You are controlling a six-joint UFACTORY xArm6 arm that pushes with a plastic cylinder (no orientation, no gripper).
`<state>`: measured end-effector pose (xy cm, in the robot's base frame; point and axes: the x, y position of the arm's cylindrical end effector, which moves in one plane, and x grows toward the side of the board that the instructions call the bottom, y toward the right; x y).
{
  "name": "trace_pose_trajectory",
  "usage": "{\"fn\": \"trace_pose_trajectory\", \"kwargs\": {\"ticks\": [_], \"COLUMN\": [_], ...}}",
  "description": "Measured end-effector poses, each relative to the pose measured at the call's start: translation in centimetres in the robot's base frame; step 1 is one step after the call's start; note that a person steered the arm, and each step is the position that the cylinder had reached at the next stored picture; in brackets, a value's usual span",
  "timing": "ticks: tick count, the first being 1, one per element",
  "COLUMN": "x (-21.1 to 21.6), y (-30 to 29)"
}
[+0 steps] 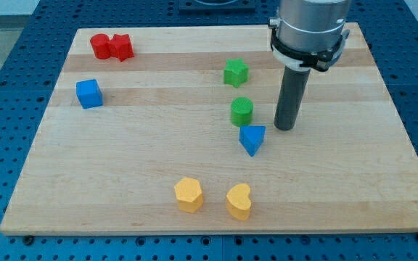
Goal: Push the blue triangle towards center left
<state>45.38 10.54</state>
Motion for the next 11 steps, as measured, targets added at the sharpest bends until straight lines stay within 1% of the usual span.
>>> {"fn": "trace_pose_trajectory", "kwargs": {"ticks": [2,3,4,5,7,9,10,11], "x": [-0.3,3.2,3.2,3.2,3.6,3.7,3.7,3.9], "y": [0.0,-0.2,-0.2,-1.6,-11.0,-19.1,-20.3,-19.9]}}
